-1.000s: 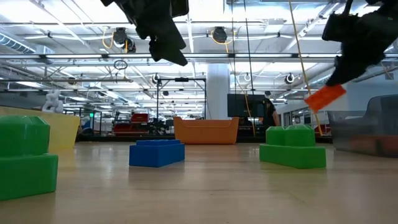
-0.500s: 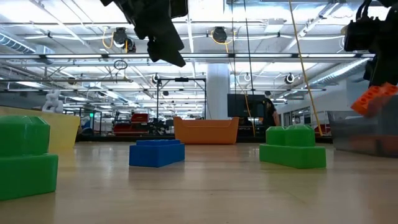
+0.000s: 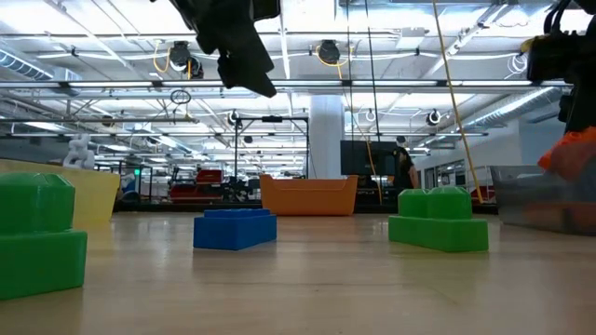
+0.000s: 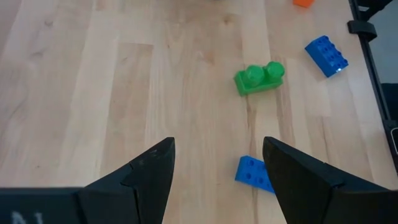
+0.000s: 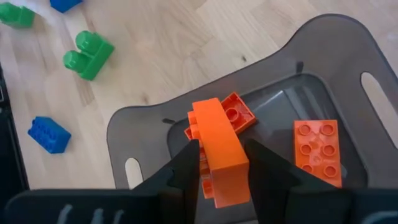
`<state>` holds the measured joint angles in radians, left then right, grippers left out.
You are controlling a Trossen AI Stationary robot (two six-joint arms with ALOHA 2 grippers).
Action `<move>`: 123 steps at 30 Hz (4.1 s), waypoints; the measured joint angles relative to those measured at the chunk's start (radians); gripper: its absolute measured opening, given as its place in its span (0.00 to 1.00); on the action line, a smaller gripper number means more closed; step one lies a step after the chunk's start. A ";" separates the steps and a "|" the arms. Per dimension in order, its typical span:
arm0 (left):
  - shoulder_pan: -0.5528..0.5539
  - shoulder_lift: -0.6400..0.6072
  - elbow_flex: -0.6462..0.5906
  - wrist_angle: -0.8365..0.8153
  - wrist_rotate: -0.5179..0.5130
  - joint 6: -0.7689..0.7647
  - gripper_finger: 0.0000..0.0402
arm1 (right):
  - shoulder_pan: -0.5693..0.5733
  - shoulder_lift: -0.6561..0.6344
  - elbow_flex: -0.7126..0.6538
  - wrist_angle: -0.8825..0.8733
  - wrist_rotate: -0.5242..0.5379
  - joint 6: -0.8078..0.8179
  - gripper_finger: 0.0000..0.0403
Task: Sort & place blocks by color
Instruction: Put the orange game piece into the black bin, then put the blue game piece into the orange bin
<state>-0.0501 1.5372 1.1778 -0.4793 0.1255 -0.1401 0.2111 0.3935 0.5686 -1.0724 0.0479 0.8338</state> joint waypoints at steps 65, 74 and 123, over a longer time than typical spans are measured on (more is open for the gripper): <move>-0.204 0.264 0.197 -0.200 -0.201 -0.725 0.61 | -0.003 0.217 -0.311 1.256 0.242 -0.932 0.77; -0.196 0.393 0.240 -0.253 -0.068 -0.836 0.61 | -0.003 0.217 -0.311 1.293 0.240 -0.922 0.77; -0.293 0.532 0.242 -0.220 -0.225 -1.091 0.61 | 0.000 0.218 -0.311 1.166 0.236 -0.875 0.77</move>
<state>-0.3433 2.0694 1.4202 -0.6998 -0.0993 -1.2310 0.2115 0.6113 0.2577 0.0937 0.2840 -0.0414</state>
